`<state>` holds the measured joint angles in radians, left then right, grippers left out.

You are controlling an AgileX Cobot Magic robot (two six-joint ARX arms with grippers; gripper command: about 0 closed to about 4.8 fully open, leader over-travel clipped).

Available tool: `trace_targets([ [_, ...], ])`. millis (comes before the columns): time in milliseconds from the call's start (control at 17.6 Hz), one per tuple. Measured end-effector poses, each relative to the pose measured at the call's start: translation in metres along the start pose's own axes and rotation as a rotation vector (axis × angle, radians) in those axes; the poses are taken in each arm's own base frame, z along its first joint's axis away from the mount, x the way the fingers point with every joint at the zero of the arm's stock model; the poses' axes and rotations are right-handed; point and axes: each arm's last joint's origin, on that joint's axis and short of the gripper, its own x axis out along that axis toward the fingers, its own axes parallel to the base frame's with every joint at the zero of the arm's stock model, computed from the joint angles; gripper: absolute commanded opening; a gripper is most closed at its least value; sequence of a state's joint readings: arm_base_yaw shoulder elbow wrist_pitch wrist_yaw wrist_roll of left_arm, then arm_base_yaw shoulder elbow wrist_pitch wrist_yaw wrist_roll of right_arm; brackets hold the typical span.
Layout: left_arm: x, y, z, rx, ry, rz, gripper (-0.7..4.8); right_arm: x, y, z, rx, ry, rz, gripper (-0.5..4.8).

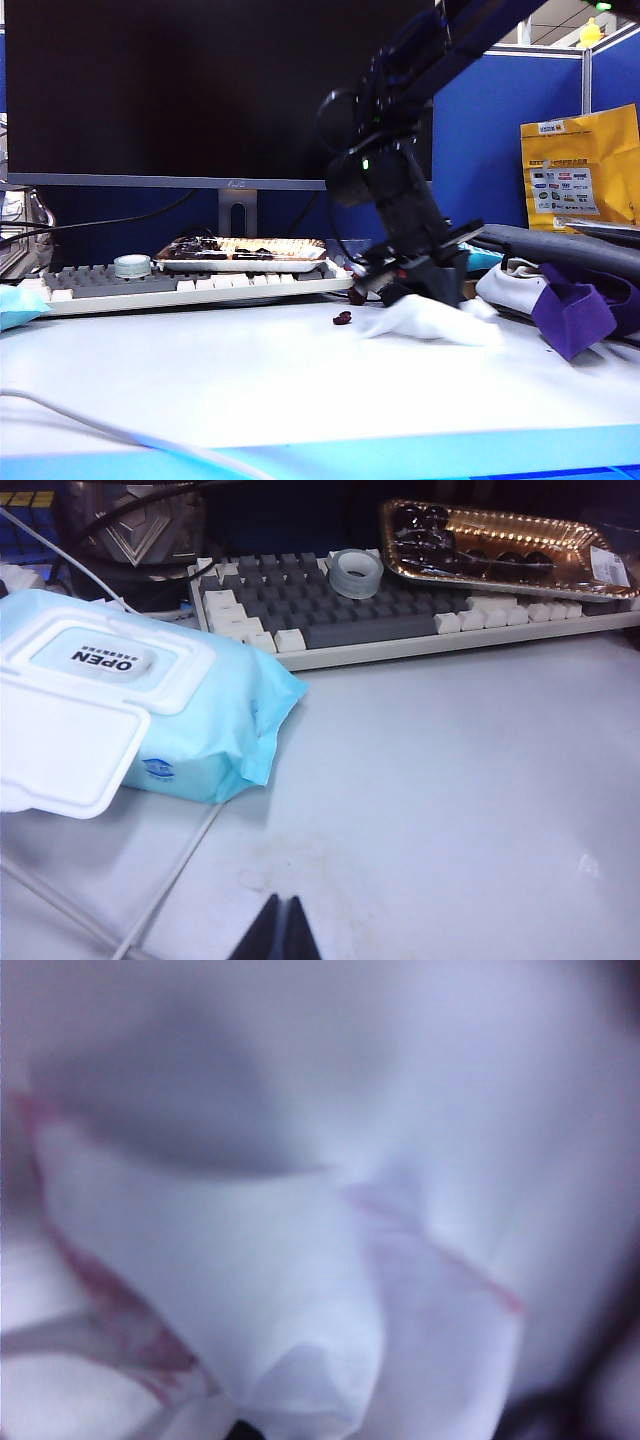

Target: Use the wet wipes on the table to wipe the cherry juice off the table, then put the wipes back on the table.

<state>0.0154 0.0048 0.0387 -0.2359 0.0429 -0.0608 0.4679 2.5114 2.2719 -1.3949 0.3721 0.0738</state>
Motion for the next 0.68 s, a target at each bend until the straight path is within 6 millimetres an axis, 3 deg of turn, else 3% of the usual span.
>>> trace_targets([
  [170,0.0,0.0,0.0,0.0,0.0,0.0,-0.04,0.004,-0.001,0.003,0.01,-0.025,-0.066,-0.06],
  [340,0.0,0.0,0.0,0.0,0.0,0.0,-0.04,0.003,-0.007,0.004,0.034,-0.031,0.068,-0.06],
  [454,0.0,0.0,0.0,0.0,0.0,0.0,-0.04,-0.004,-0.007,0.011,0.045,-0.101,0.4,-0.06],
  [567,0.0,0.0,0.0,0.0,0.0,0.0,-0.04,-0.006,0.017,0.021,-0.011,-0.18,0.817,-0.06],
  [681,0.0,0.0,0.0,0.0,0.0,0.0,-0.04,0.0,0.029,0.02,-0.035,-0.133,0.97,-0.06],
])
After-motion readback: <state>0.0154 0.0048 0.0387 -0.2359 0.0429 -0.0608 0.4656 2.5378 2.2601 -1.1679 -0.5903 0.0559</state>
